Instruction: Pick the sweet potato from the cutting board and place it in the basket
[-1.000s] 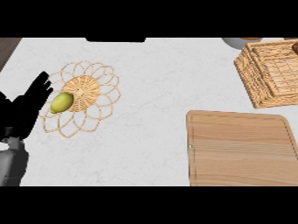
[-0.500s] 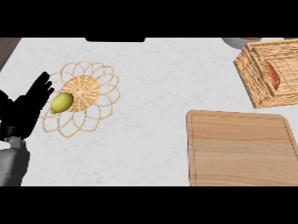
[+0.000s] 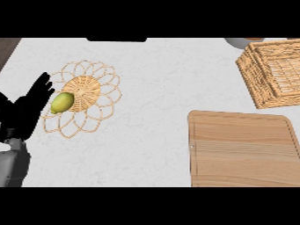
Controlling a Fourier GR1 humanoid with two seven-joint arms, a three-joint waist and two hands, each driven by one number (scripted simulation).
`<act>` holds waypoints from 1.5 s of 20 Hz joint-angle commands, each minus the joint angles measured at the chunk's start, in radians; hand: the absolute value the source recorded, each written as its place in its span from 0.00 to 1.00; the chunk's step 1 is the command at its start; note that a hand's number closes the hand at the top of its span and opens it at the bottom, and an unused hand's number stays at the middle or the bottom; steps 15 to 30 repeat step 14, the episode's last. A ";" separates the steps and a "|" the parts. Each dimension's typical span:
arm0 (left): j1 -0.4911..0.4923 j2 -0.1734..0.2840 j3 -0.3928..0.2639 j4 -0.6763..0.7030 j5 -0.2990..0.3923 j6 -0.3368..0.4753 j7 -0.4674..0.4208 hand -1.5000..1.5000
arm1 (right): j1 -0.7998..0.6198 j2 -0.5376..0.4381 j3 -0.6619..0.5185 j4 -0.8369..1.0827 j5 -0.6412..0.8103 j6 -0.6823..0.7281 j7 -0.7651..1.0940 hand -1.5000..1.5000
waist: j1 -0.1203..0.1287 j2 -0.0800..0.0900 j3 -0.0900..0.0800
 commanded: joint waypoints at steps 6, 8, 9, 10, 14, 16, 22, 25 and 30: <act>-0.001 -0.021 -0.013 0.018 -0.011 0.008 -0.015 0.50 | 0.063 -0.265 -0.121 0.215 -0.091 0.293 0.014 0.00 | 0.011 0.012 0.004; -0.036 -0.024 -0.024 -0.021 -0.027 0.038 0.031 0.50 | 0.133 -0.280 -0.119 0.226 -0.083 0.344 -0.061 0.00 | 0.005 0.009 0.006; -0.001 -0.033 -0.025 0.016 -0.010 0.002 -0.026 0.50 | 0.123 -0.298 -0.099 0.226 -0.063 0.359 -0.043 0.00 | 0.017 0.017 0.006; -0.020 -0.011 -0.011 -0.014 -0.010 0.013 0.010 0.50 | 0.188 -0.294 -0.106 0.239 -0.065 0.388 -0.102 0.00 | 0.007 0.014 0.009; -0.059 -0.019 -0.017 0.009 -0.011 0.016 0.013 0.50 | 0.212 -0.337 -0.100 0.251 -0.056 0.474 -0.137 0.00 | 0.006 0.017 0.009; -0.059 -0.019 -0.017 0.009 -0.011 0.016 0.013 0.50 | 0.212 -0.337 -0.100 0.251 -0.056 0.474 -0.137 0.00 | 0.006 0.017 0.009; -0.059 -0.019 -0.017 0.009 -0.011 0.016 0.013 0.50 | 0.212 -0.337 -0.100 0.251 -0.056 0.474 -0.137 0.00 | 0.006 0.017 0.009; -0.059 -0.019 -0.017 0.009 -0.011 0.016 0.013 0.50 | 0.212 -0.337 -0.100 0.251 -0.056 0.474 -0.137 0.00 | 0.006 0.017 0.009; -0.059 -0.019 -0.017 0.009 -0.011 0.016 0.013 0.50 | 0.212 -0.337 -0.100 0.251 -0.056 0.474 -0.137 0.00 | 0.006 0.017 0.009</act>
